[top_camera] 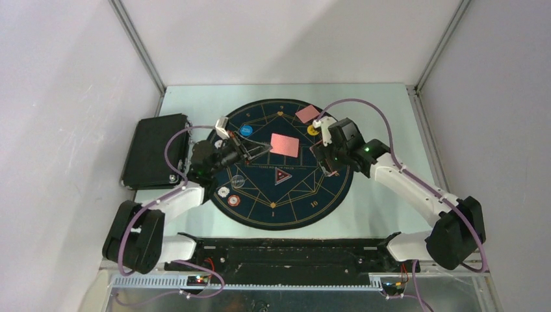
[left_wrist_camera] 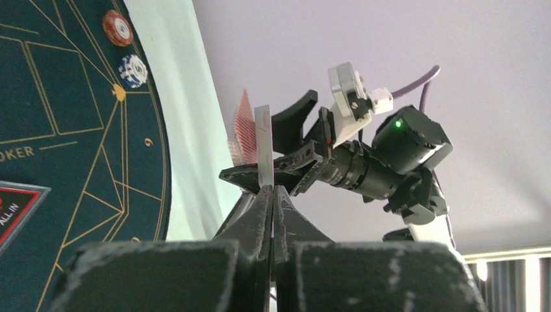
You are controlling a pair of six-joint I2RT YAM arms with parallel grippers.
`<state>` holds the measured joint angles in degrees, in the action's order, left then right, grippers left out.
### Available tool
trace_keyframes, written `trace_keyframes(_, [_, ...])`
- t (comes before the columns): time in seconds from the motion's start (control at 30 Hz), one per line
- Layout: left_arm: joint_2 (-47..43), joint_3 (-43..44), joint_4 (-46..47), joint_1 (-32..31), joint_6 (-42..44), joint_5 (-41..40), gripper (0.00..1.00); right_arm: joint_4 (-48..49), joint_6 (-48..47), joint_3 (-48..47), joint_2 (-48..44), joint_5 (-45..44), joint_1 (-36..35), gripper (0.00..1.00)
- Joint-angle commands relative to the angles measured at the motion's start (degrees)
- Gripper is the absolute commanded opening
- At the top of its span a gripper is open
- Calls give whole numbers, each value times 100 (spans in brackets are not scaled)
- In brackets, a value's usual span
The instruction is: Distribute texas hold em gaming equipment
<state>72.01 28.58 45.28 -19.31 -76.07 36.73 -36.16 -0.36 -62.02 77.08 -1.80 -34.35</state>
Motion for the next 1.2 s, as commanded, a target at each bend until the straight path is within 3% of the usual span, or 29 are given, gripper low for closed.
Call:
trace_keyframes(0.0, [265,392,497,111,-99,-428,0,171,352,-106,-235,-594,150,0])
trace_keyframes(0.13, [885,899,400,127,93,-976,0,154,451,-99,-322,-713,283,0])
trace_keyframes(0.3, [2365,1842,1155,113,-484,-1221,0,122,481,-104,-412,-834,306,0])
trace_keyframes(0.4, [3121,2615,1063,68,-611,-1382,0,106,489,-102,-469,-898,327,0])
trace_keyframes(0.57, [3894,3617,170,-142,-266,-1906,0,116,493,-106,-483,-893,374,0])
trace_keyframes(0.8, [5363,5249,-372,-290,-576,-2095,0,126,469,-105,-452,-884,411,0])
trace_keyframes(1.0, [5747,5955,-1337,-457,-123,-2649,0,136,445,-101,-437,-869,424,0])
trace_keyframes(1.17, [6330,6298,-1602,-523,-399,-2815,0,102,441,-97,-434,-881,424,0])
